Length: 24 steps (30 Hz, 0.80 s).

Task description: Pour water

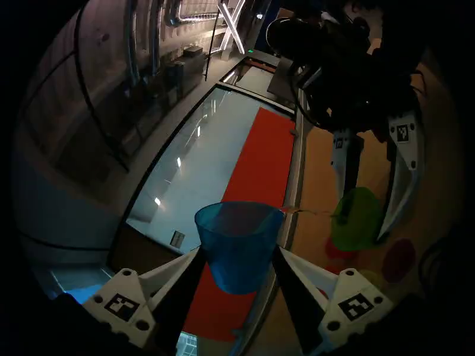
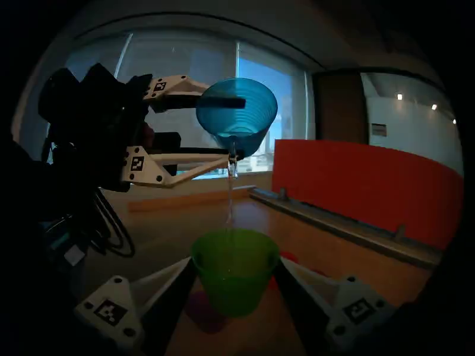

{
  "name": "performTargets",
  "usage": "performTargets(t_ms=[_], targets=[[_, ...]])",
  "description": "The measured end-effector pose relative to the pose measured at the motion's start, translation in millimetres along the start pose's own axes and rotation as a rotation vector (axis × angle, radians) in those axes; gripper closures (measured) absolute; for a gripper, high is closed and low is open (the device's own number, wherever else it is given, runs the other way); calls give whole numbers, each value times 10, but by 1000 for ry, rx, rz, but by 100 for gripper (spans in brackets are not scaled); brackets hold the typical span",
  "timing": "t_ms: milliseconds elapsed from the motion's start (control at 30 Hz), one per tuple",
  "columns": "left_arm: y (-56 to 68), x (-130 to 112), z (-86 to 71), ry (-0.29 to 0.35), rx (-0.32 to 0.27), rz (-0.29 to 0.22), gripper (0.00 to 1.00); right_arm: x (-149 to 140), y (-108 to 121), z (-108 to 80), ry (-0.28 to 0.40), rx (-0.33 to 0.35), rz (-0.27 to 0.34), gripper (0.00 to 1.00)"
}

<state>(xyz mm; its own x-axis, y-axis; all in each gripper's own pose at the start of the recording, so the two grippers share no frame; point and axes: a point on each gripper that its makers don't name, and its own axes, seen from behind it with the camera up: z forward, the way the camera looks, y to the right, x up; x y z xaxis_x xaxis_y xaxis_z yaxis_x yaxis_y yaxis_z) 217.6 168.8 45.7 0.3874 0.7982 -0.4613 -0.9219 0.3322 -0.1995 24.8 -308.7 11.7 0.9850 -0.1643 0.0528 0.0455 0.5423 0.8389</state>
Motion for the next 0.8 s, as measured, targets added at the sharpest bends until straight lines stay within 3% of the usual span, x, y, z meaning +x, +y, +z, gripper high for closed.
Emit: performTargets(t_ms=[800], targets=[[-49, 67, 11, 15, 10, 69, 22, 18, 16, -21, 3, -4, -7, 10]])
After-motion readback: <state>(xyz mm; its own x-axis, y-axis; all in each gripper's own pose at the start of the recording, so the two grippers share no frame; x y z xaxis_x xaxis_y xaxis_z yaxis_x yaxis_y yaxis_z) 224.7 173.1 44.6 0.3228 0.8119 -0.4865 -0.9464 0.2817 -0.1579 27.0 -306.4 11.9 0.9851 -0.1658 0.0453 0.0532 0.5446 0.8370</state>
